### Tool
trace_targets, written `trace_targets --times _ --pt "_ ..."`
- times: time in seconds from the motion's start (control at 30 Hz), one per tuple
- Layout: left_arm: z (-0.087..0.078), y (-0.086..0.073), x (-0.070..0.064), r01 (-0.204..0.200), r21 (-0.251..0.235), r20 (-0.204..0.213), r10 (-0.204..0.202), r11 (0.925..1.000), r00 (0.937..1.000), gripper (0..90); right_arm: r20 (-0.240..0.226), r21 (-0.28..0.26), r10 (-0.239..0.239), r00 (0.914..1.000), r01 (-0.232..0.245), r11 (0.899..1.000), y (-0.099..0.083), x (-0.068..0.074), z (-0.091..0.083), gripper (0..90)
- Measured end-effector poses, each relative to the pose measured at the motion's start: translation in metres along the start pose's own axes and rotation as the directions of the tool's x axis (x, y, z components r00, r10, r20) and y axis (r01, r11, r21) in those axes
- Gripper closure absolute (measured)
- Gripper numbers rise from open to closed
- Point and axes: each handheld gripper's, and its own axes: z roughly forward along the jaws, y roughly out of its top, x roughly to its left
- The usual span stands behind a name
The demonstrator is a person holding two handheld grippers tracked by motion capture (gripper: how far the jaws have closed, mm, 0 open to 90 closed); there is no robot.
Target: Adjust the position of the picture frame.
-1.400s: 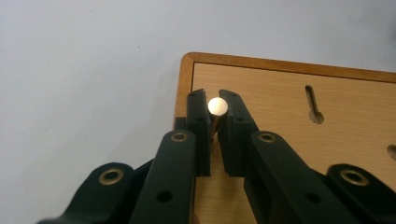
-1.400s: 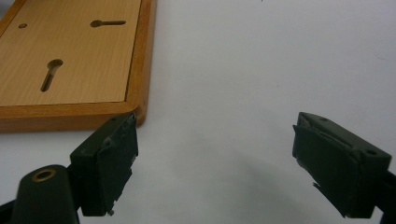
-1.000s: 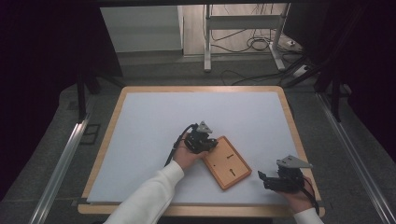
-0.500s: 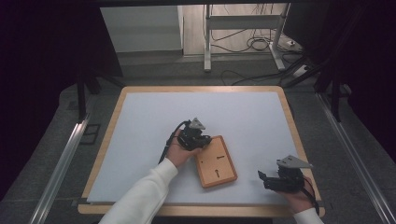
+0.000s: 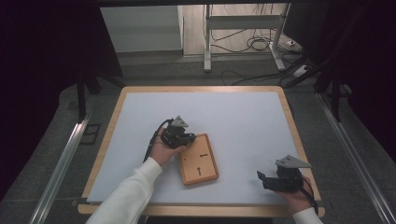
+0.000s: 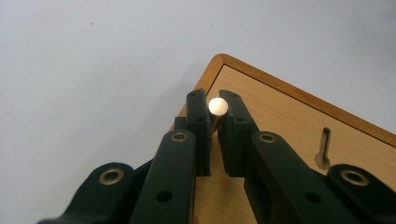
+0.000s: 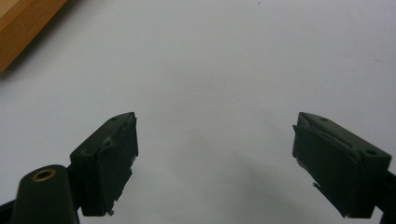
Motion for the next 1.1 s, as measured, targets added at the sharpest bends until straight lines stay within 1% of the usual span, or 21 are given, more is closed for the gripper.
trace_targets --times 0.17,0.33,0.4,0.43,0.47,0.5,0.67,0.73,0.77,0.97,1.1 --pt "-0.004 -0.003 0.003 -0.003 -0.004 0.008 0.003 1.0 1.0 83.5 0.003 0.002 0.001 1.0 -0.001 1.0 0.0 0.0 0.0 14.5" --pt "-0.003 -0.003 0.005 -0.003 0.0 0.009 0.003 1.0 1.0 83.4 0.001 0.001 0.005 1.0 -0.005 1.0 0.0 0.0 0.0 14.5" --pt "0.0 -0.003 0.005 -0.01 0.008 0.011 0.01 0.9999 0.9999 83.5 0.001 0.002 0.004 1.0 -0.004 1.0 0.0 0.0 0.0 14.5" --pt "0.004 -0.003 0.004 -0.017 0.017 0.012 0.017 0.9997 0.9998 83.5 0.0 0.003 0.003 1.0 -0.003 1.0 0.0 0.0 0.0 14.5" --pt "0.004 -0.003 0.004 -0.017 0.017 0.012 0.017 0.9997 0.9998 83.6 0.0 0.003 0.003 1.0 -0.003 1.0 0.0 0.0 0.0 14.5" --pt "0.009 -0.003 0.004 -0.006 0.016 0.024 0.006 0.9999 0.9997 83.6 0.0 0.003 0.004 1.0 -0.004 1.0 0.0 0.0 0.0 14.5" --pt "0.017 -0.002 0.003 -0.005 0.022 0.04 0.004 0.9997 0.9992 83.8 0.001 0.004 0.004 1.0 -0.004 1.0 -0.001 -0.001 0.0 14.5" --pt "0.018 -0.001 0.003 -0.012 0.024 0.041 0.011 0.9996 0.9991 83.8 0.001 0.004 0.004 1.0 -0.004 1.0 -0.001 -0.001 0.0 14.5" --pt "0.018 -0.001 0.002 -0.005 0.018 0.043 0.004 0.9998 0.9991 83.8 0.001 0.005 0.005 1.0 -0.005 1.0 -0.001 -0.001 0.0 14.5" --pt "0.02 0.0 0.001 -0.008 0.019 0.044 0.008 0.9998 0.999 83.8 -0.001 0.007 0.002 1.0 -0.002 1.0 -0.001 0.0 0.0 14.5" --pt "0.022 -0.001 0.002 -0.009 0.031 0.041 0.008 0.9995 0.9991 83.7 -0.001 0.008 0.002 1.0 -0.002 1.0 -0.001 0.0 0.0 14.5"
